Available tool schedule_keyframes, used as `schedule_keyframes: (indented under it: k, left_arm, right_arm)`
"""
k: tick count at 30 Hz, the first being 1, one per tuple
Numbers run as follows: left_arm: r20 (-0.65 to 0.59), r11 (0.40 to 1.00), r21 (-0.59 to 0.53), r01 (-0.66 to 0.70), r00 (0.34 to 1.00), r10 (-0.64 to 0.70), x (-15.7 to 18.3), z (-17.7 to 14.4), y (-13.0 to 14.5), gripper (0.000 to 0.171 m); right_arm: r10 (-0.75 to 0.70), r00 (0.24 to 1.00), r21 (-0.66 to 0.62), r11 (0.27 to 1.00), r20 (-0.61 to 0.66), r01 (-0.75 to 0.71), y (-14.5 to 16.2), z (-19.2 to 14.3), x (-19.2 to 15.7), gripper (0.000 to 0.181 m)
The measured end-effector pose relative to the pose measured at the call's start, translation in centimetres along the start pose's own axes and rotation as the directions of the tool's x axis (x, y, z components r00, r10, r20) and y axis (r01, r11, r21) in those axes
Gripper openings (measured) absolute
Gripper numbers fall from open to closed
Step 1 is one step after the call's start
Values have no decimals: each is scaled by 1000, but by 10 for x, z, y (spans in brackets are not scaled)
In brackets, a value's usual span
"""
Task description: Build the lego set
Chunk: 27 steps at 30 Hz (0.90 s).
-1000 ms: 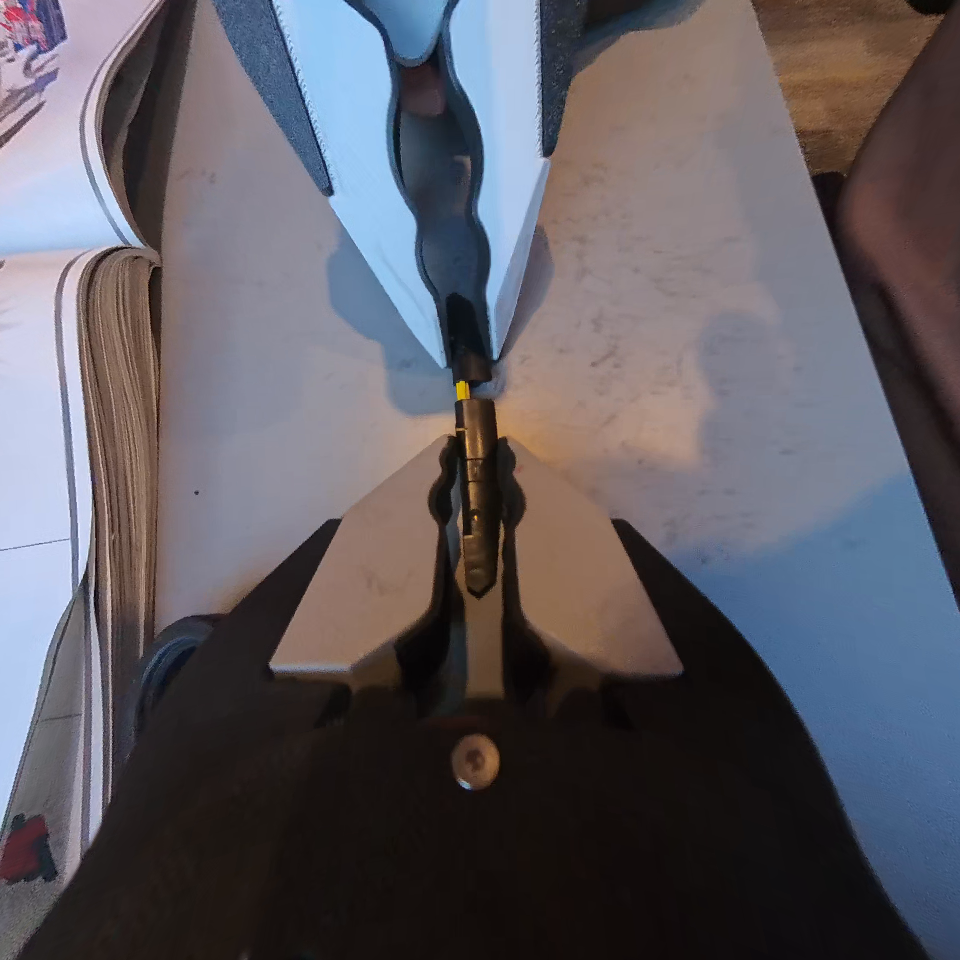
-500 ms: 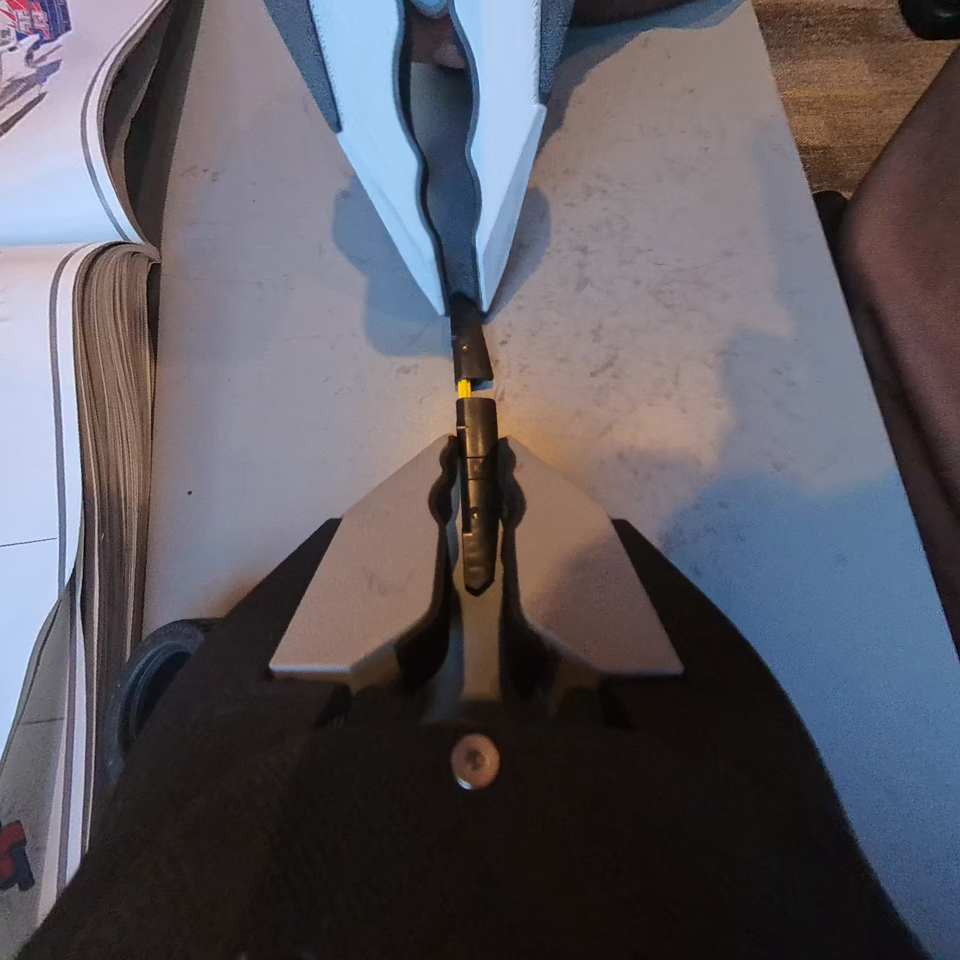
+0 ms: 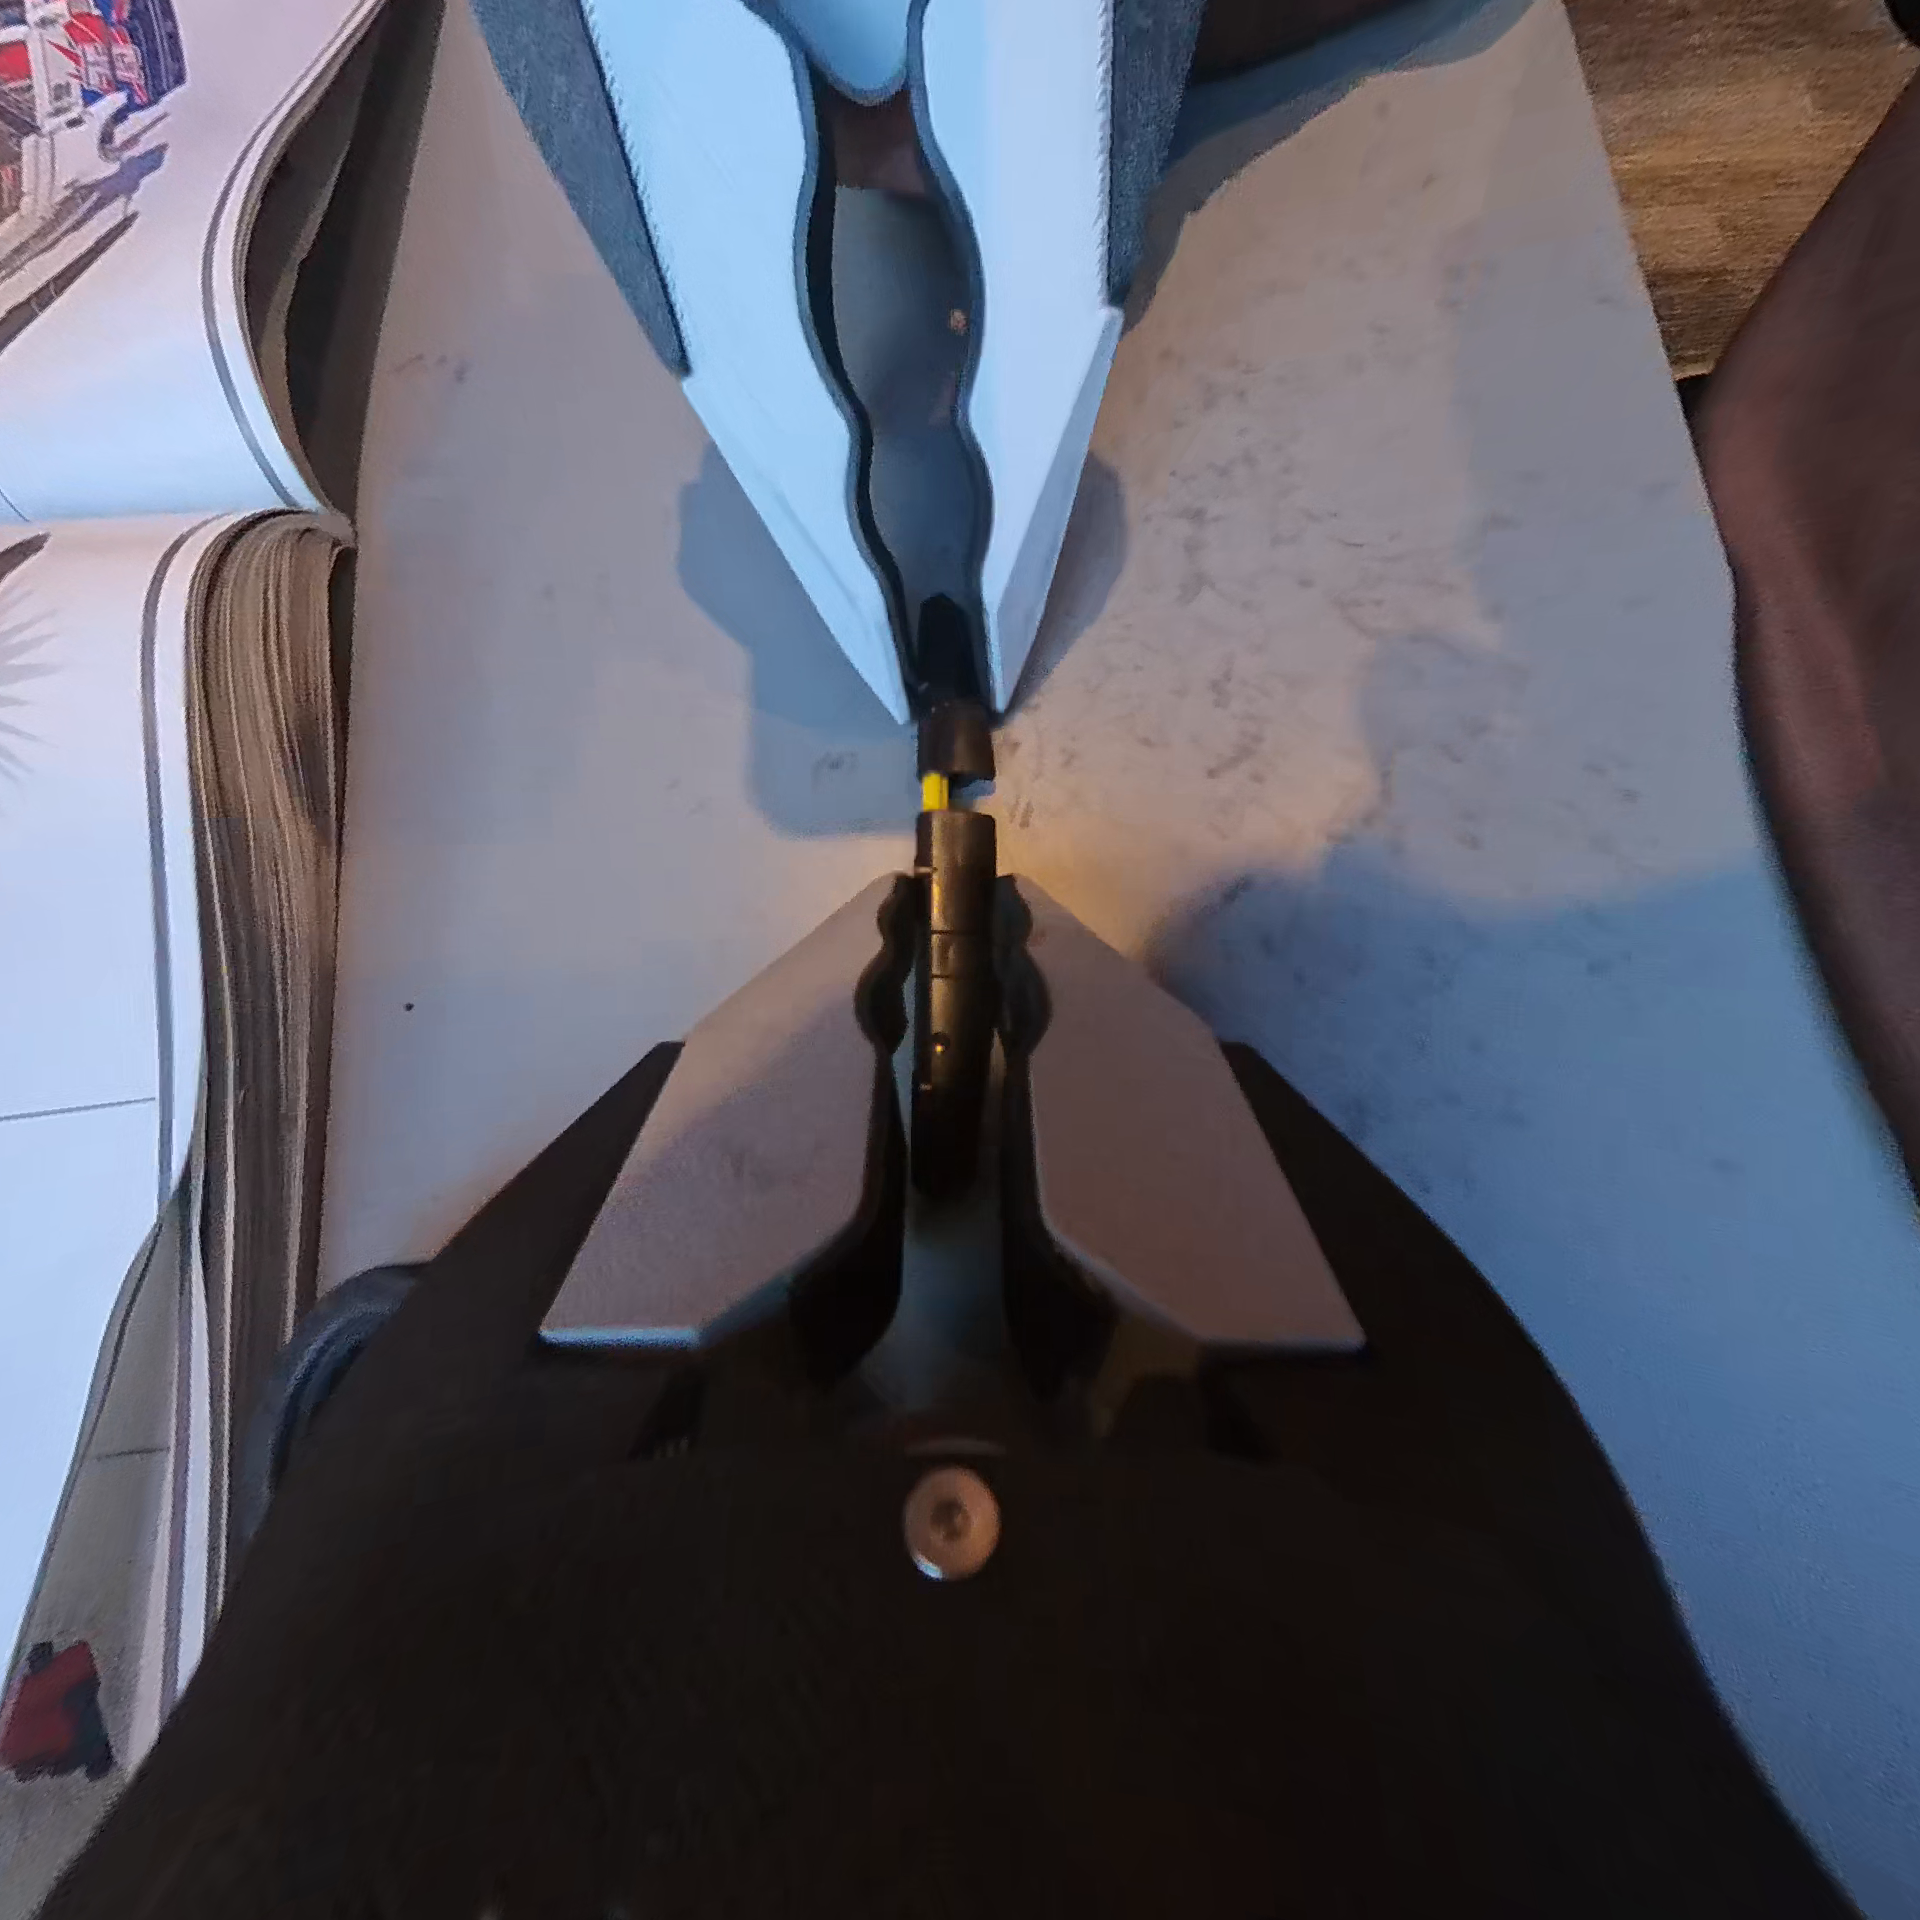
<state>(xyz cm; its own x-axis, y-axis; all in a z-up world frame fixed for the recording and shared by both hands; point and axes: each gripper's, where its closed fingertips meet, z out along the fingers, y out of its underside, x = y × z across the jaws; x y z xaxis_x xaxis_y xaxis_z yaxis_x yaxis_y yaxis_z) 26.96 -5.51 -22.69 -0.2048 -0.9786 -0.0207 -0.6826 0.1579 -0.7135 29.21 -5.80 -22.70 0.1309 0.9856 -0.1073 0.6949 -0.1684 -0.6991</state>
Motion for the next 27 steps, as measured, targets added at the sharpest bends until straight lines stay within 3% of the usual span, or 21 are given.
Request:
schedule_keyframes:
  k: [9,13,17,19,21,27]
  left_arm:
    - [7,1000,9,-8,1000,8,-1,5,-5,12]
    - [5,1000,13,14,1000,-14,0,5,-4,12]
    - [-14,1000,14,27,1000,-27,1,4,-3,12]
    - [-20,999,14,30,999,-30,2,4,-3,12]
    - [-26,999,15,29,999,-28,2,4,-3,12]
    - [-29,999,15,28,999,-28,3,4,-3,12]
  right_arm:
    - [10,1000,22,1000,-16,-10,-1,0,1,13]
    - [121,991,119,987,-63,-113,1,-31,6,17]
    - [152,983,63,987,-104,-146,29,-43,-4,16]
    - [113,979,33,994,-170,-109,34,-39,-3,0]
    - [54,968,-9,998,-245,-58,36,-34,3,0]
    - [-13,986,-56,998,-164,4,26,-29,-4,0]
